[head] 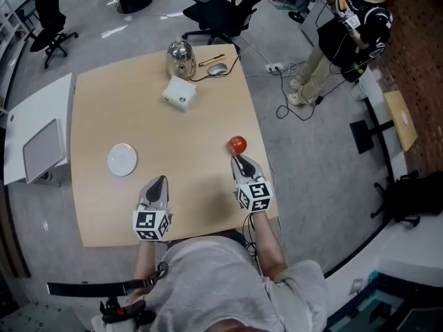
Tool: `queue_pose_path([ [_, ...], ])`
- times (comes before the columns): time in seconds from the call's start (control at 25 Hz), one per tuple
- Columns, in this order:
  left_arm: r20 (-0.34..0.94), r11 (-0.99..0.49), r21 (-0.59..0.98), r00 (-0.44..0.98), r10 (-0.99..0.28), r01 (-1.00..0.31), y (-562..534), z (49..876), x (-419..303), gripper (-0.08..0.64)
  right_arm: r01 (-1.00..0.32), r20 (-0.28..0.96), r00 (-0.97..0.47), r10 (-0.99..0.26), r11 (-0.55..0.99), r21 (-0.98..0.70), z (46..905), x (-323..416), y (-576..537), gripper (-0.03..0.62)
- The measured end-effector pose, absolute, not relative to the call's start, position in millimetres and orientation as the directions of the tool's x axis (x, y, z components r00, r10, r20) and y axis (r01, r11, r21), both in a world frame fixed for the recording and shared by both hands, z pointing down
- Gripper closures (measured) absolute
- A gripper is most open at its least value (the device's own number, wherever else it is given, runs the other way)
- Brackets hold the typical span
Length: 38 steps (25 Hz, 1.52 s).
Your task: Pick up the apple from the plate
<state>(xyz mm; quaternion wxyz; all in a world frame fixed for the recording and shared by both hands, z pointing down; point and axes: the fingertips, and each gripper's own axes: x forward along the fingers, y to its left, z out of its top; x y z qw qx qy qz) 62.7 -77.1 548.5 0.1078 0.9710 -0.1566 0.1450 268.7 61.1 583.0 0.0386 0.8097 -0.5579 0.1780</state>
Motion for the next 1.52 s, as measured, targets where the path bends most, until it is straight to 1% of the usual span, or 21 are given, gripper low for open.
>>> queue_pose_path([
  [0.28,0.295,-0.935,0.159,0.919,-0.262,-0.318,-81.6,542.4,54.8,0.541,-0.909,0.299,0.343,-0.890,-0.396,-0.134,570.3,246.9,69.1,0.552],
  [0.76,0.268,-0.941,0.153,0.929,-0.254,-0.301,-79.6,539.7,49.2,0.541,-0.896,0.270,0.372,-0.888,-0.419,-0.144,563.2,233.3,88.7,0.584],
  [1.08,0.265,-0.944,0.153,0.932,-0.246,-0.292,-78.8,538.8,45.8,0.541,-0.895,0.276,0.363,-0.890,-0.415,-0.163,567.6,218.2,93.2,0.586],
  [1.52,0.263,-0.944,0.151,0.932,-0.248,-0.293,-78.9,543.2,47.6,0.541,-0.898,0.269,0.362,-0.893,-0.411,-0.157,572.3,219.2,92.4,0.586],
])
